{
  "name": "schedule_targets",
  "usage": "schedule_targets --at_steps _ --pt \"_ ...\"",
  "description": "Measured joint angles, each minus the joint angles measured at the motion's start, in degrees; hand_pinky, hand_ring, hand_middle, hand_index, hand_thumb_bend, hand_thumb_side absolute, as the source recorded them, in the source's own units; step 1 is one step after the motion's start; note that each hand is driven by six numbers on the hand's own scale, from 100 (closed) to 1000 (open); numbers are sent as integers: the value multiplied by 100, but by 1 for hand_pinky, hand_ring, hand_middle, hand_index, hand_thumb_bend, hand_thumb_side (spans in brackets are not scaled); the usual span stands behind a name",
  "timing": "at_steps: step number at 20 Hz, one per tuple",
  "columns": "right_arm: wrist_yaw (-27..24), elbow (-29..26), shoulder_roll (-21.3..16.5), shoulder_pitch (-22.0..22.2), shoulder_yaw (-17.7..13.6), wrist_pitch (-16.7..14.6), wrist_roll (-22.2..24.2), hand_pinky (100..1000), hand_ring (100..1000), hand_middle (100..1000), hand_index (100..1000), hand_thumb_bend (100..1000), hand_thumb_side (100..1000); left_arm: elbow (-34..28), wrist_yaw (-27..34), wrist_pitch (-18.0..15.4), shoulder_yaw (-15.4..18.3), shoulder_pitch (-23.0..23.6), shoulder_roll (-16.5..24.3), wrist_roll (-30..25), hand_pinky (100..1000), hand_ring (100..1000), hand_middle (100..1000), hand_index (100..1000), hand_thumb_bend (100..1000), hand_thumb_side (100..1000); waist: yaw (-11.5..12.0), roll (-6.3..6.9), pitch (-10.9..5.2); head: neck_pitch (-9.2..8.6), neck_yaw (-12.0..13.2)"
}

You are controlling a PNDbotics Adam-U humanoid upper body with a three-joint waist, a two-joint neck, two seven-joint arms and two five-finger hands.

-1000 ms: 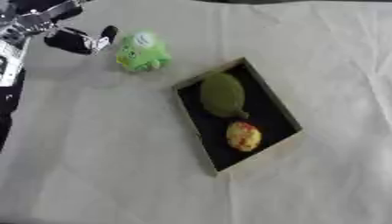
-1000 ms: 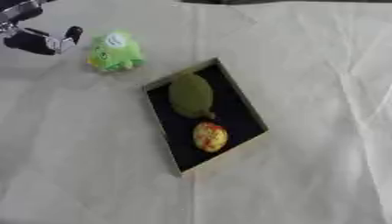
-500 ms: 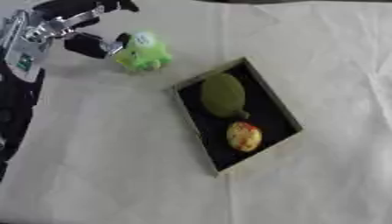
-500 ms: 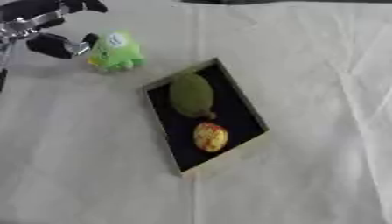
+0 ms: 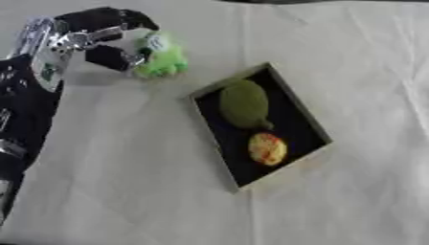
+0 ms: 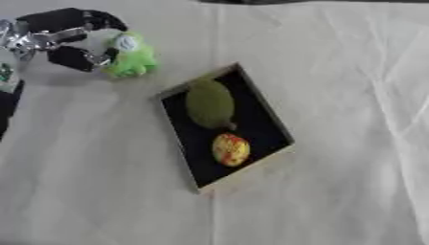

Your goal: Pick up objects on the table and place them in the box.

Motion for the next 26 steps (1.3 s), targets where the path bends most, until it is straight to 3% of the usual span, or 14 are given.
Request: schedule_targets --at_steps 15,19,20,21,22,23,24,26 --pt "-35 0 53 -2 0 46 22 900 894 618 750 100 470 367 -710 1 90 -95 -195 39 1000 962 906 989 100 963 -50 -16 0 1 73" --pt "-44 0 57 -2 0 69 15 901 894 618 750 100 470 430 -862 2 127 -140 -236 29 1000 958 902 994 110 836 -54 -13 0 1 93" --pt "-45 0 58 -3 0 73 18 901 894 618 750 100 470 444 -906 2 134 -150 -240 16 996 954 896 994 153 696 -57 -10 0 1 96" --pt "-46 0 59 -3 0 76 19 901 894 618 750 100 470 459 -957 3 143 -166 -242 -6 993 951 891 992 170 640 -58 -5 1 1 98" --pt "-46 0 61 -3 0 78 18 902 894 617 750 100 470 470 -1013 7 154 -180 -245 -21 983 946 884 988 252 449 -61 -2 1 1 99" --pt "-47 0 66 -3 -1 84 14 902 893 617 749 100 470 486 -1073 22 160 -188 -247 -39 977 943 879 986 269 397 -67 -1 1 1 100" --pt "-48 0 76 -3 -2 89 9 902 893 616 749 100 470 493 -1123 37 165 -191 -253 -57 969 939 875 983 340 277 -69 -1 1 1 101" --pt "-50 0 99 -3 -2 101 -2 902 892 616 749 100 470 504 -1193 70 190 -207 -283 -99 956 932 868 977 402 271 -70 -1 1 1 103"
